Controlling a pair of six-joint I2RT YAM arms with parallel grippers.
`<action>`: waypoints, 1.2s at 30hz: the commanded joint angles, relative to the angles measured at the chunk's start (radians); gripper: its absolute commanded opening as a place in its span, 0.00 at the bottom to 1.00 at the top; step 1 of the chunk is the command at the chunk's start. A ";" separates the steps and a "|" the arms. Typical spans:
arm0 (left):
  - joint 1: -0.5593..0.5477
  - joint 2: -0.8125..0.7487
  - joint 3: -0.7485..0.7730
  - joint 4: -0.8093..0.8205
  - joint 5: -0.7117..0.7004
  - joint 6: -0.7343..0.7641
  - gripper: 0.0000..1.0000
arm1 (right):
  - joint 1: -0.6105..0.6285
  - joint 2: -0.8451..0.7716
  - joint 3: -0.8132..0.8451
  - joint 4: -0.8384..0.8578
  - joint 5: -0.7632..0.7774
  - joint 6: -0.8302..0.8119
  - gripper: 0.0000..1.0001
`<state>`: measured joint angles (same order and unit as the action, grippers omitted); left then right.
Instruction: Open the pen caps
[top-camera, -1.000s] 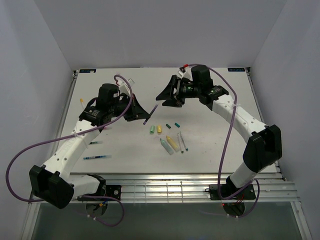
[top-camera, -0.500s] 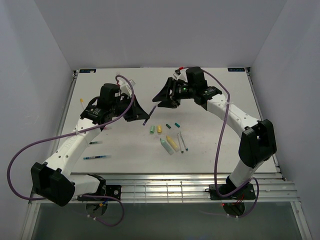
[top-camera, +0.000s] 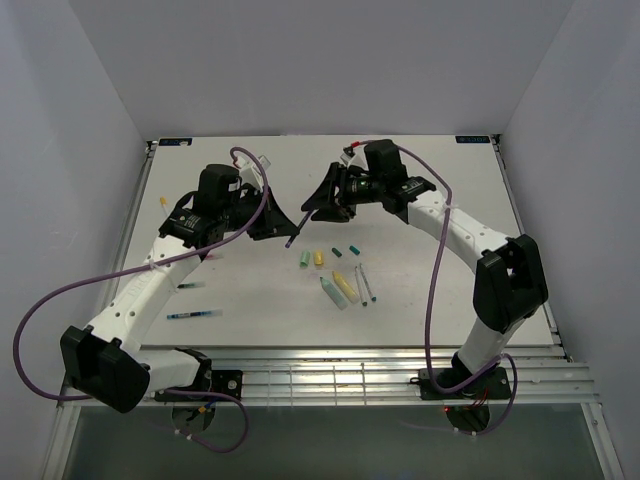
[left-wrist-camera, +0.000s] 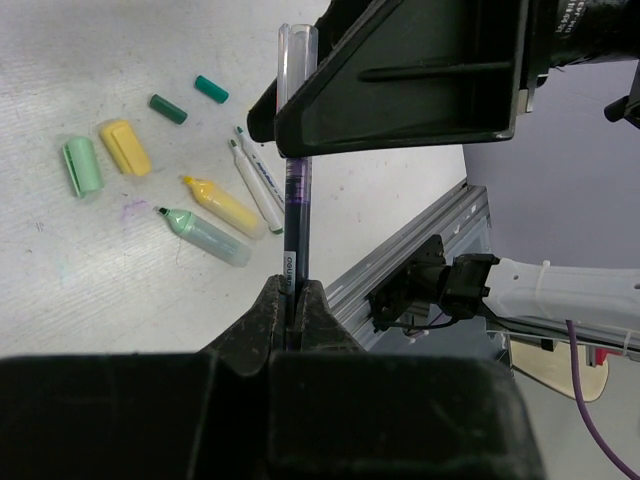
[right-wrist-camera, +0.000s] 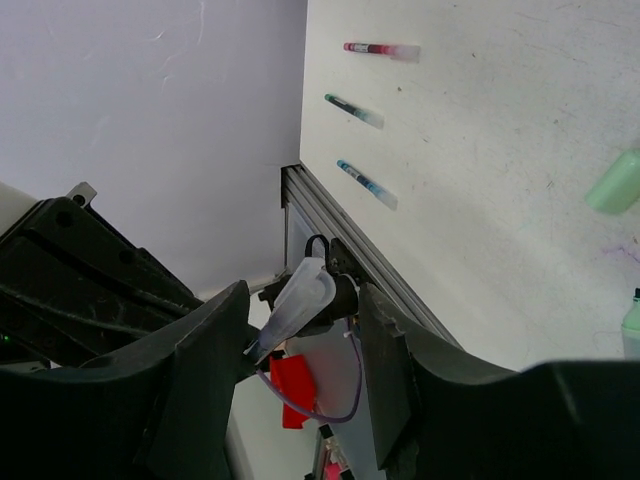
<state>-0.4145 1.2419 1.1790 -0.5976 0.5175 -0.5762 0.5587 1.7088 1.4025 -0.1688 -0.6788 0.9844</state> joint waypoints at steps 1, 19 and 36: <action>-0.003 -0.032 0.030 0.016 0.026 0.007 0.00 | 0.004 0.021 0.030 0.051 -0.021 0.008 0.54; -0.003 -0.010 -0.015 0.015 0.087 -0.016 0.58 | 0.013 -0.006 -0.057 0.209 -0.088 0.080 0.08; -0.003 0.042 -0.073 0.030 0.154 -0.016 0.32 | 0.026 0.026 -0.007 0.288 -0.103 0.152 0.08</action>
<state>-0.4183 1.2968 1.1149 -0.5823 0.6472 -0.6025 0.5735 1.7420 1.3495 0.0528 -0.7597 1.1118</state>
